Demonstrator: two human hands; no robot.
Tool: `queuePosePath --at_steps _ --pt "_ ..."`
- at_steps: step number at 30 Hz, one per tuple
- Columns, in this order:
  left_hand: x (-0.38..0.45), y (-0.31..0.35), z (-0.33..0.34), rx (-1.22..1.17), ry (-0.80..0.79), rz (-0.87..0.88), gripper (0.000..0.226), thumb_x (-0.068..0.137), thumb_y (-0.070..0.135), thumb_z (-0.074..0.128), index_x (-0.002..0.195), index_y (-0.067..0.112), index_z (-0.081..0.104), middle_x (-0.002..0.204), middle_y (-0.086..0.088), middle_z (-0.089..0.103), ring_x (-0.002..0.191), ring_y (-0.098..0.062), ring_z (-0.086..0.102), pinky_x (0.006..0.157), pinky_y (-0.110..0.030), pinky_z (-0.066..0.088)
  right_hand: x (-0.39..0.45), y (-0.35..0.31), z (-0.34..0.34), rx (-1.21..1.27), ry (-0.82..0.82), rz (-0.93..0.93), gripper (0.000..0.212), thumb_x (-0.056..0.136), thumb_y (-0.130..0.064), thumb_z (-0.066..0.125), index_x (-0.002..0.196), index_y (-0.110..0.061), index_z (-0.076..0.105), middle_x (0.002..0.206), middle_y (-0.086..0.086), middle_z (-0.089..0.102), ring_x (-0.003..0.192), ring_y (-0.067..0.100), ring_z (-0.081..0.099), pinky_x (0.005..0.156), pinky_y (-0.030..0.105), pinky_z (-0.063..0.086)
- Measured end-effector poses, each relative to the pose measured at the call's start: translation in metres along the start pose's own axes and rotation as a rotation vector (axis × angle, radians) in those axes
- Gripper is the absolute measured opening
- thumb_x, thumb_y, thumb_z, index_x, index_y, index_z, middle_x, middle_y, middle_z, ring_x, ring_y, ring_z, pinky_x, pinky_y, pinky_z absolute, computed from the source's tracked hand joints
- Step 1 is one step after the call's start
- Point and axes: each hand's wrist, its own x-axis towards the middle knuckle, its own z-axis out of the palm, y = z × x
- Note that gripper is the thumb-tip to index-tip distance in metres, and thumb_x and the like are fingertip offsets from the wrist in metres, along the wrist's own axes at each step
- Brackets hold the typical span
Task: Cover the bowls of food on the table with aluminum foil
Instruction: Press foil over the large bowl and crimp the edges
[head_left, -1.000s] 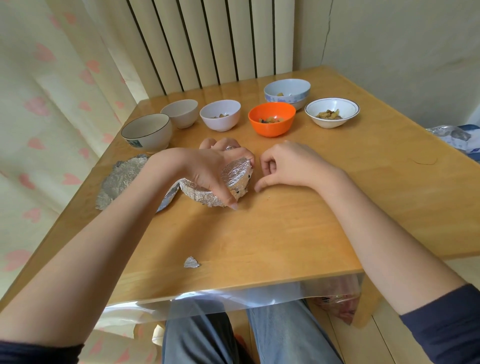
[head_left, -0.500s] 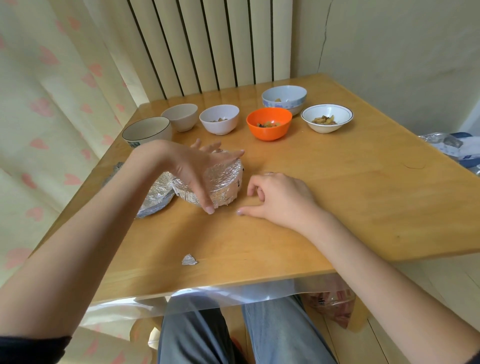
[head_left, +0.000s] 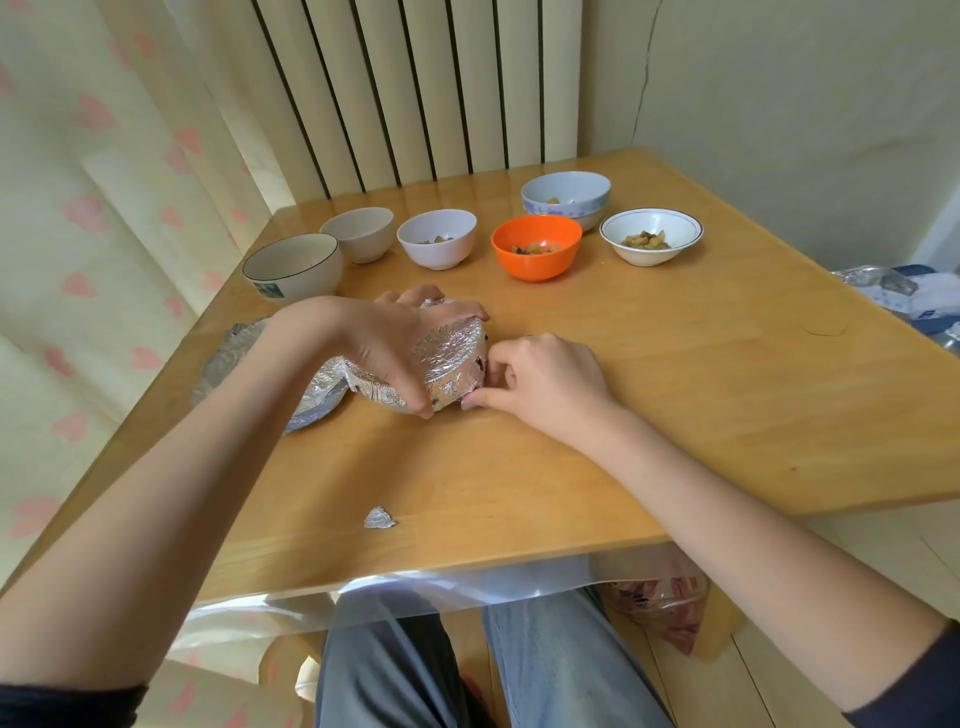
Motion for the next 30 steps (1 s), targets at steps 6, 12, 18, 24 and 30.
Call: queuePosePath --at_steps 6,12,18,24,30 --pt "-0.001 0.000 -0.001 -0.007 0.004 0.001 0.113 0.044 0.053 0.077 0.128 0.074 0.004 0.148 0.016 0.011 0.140 -0.028 0.017 0.110 -0.052 0.032 -0.001 0.004 0.002 0.083 -0.001 -0.003 0.034 0.075 -0.058 0.067 0.074 -0.028 0.052 0.068 -0.011 0.054 0.073 0.012 0.052 0.062 0.027 0.032" --pt "0.001 0.000 -0.001 -0.012 -0.004 -0.004 0.115 0.050 0.048 0.082 0.130 0.073 0.003 0.148 0.017 0.008 0.141 -0.026 0.014 0.111 -0.052 0.030 0.008 0.012 0.006 0.227 -0.050 -0.014 0.025 0.075 -0.046 0.074 0.076 -0.023 0.063 0.068 -0.012 0.058 0.068 0.010 0.051 0.064 0.027 0.039" --pt "-0.001 0.002 -0.002 -0.006 0.004 -0.010 0.117 0.061 0.039 0.087 0.139 0.065 0.004 0.155 0.014 0.002 0.145 -0.025 0.008 0.113 -0.048 0.027 0.022 0.015 -0.001 0.189 -0.080 -0.058 0.034 0.069 -0.050 0.077 0.071 -0.018 0.066 0.067 -0.008 0.061 0.068 0.012 0.051 0.062 0.027 0.036" --pt "-0.002 0.002 -0.002 -0.004 0.005 -0.009 0.116 0.066 0.034 0.087 0.142 0.062 0.004 0.156 0.015 -0.002 0.146 -0.024 0.006 0.113 -0.049 0.028 0.043 0.010 -0.022 0.012 -0.128 -0.085 0.039 0.053 -0.055 0.083 0.058 -0.020 0.067 0.054 -0.009 0.053 0.056 0.004 0.044 0.049 0.024 0.030" --pt "-0.001 0.001 -0.001 -0.017 0.000 -0.005 0.116 0.066 0.034 0.087 0.142 0.063 0.004 0.155 0.016 -0.002 0.146 -0.022 0.006 0.112 -0.048 0.027 0.042 0.015 -0.015 0.066 -0.089 -0.061 0.039 0.053 -0.054 0.083 0.057 -0.019 0.066 0.055 -0.006 0.057 0.055 0.009 0.047 0.050 0.026 0.030"
